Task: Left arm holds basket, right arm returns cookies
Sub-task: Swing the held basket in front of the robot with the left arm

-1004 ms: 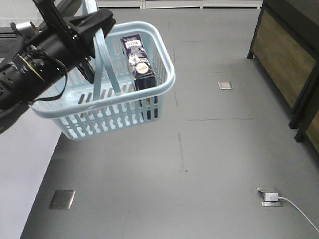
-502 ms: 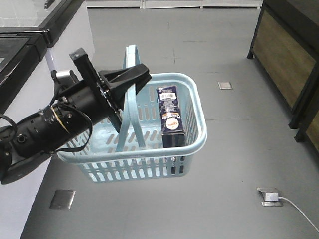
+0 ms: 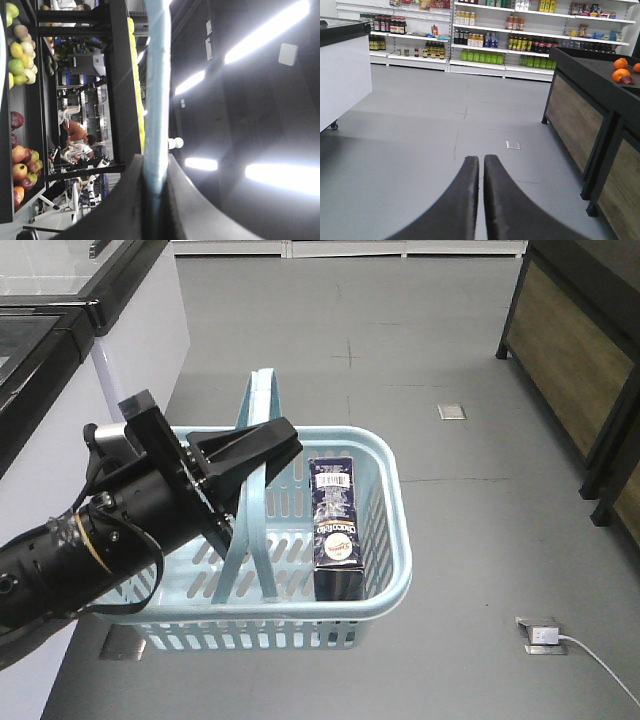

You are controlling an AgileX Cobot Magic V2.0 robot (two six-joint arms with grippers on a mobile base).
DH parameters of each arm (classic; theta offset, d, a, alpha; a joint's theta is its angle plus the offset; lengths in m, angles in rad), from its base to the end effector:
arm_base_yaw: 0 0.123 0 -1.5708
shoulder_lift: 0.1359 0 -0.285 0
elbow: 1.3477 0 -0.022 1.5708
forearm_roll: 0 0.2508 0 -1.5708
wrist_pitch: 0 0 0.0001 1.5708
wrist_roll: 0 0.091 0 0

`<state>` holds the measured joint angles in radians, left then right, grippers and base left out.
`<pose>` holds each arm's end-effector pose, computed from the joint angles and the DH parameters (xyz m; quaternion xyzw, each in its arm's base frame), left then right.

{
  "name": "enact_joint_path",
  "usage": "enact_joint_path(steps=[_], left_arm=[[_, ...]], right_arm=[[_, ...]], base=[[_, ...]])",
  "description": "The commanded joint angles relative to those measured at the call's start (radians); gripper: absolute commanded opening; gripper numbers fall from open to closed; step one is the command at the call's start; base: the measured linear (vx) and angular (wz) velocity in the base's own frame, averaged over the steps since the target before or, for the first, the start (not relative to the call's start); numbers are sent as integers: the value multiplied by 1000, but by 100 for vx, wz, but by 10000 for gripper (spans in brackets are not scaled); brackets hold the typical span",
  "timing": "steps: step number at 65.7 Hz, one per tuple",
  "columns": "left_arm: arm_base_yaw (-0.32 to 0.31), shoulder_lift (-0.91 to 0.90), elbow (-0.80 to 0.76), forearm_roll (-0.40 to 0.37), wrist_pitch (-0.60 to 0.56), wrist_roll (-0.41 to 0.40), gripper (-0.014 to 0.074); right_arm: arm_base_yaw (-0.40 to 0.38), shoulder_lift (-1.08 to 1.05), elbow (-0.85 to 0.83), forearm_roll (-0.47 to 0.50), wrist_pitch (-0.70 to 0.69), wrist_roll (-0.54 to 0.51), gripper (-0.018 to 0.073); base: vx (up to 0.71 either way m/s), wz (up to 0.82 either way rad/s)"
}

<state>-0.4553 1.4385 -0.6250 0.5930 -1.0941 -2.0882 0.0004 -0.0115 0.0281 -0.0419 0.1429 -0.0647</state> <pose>0.2307 -0.1632 0.2802 -0.1958 0.5819 -0.7642 0.1975 0.0566 -0.0005 0.1913 -0.0370 0.7312 -0.0382 0.6801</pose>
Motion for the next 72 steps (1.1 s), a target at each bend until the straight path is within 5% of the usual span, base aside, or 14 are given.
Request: enact_joint_path(steps=[1,26,72], left_arm=[[-32,-58,-2,-72,-109,21,-4],[-133,-60,8,-190,-86,132,-4],[-133,-59,8,-161,-81,128,-4]], right_arm=[[-1,-11,18,-5,-76,-5,-3],[-1,-11,18,-5,-76,-5,-3],[-1,-11,18,-5,-76,-5,-3]], base=[[0,0],[0,0],[0,0]])
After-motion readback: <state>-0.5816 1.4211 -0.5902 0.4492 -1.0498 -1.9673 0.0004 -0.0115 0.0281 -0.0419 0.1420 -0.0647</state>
